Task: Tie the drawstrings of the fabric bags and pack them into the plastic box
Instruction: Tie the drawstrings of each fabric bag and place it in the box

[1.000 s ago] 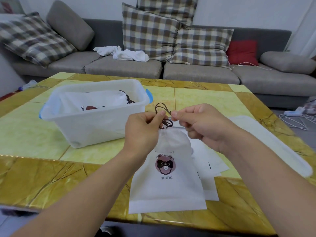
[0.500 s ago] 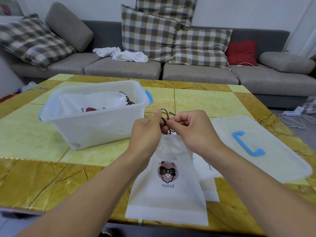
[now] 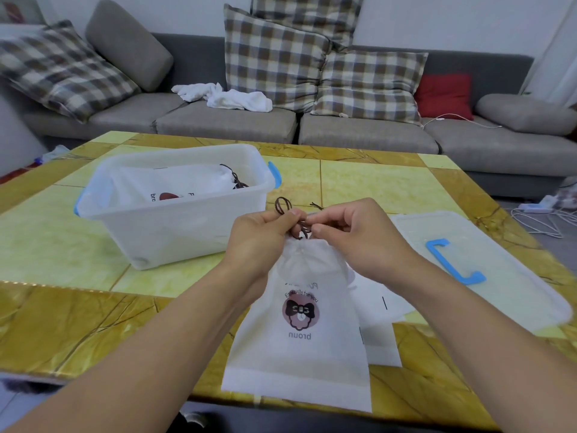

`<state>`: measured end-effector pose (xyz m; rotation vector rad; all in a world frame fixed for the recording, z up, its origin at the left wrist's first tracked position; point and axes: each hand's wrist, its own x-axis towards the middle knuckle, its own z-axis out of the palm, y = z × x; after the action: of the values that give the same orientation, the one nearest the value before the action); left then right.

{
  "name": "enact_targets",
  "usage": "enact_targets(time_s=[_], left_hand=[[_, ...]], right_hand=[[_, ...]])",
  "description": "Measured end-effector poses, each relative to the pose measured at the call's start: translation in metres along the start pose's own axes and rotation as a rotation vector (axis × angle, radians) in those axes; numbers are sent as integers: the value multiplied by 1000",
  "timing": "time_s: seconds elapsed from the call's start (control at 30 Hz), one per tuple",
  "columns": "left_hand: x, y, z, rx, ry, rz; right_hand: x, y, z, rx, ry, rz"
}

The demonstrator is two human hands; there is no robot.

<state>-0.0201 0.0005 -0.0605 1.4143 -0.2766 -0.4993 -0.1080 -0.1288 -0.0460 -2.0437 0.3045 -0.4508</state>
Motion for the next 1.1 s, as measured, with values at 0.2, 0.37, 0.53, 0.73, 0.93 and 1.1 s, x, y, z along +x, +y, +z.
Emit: enact_targets(time_s=[0.2,0.37,0.53,0.73,0.93,1.1], left_hand=[[-5,-3,8,174,45,203],[-5,-4,10,159,17,203],[-4,-5,7,45,-39,115],[4,-3,-2,224,40,218],[0,0,0,285,9,321],[1,-1,1,200,43,245]], right_hand=[[-2,-3,5,189,96,61],[-3,-4,8,194,121,33],[0,1,8,8,116,-15],[1,-3,-10,-71,30,23],[-2,-6,-8,2,151,6],[-4,-8,-2,-30,72,-34]])
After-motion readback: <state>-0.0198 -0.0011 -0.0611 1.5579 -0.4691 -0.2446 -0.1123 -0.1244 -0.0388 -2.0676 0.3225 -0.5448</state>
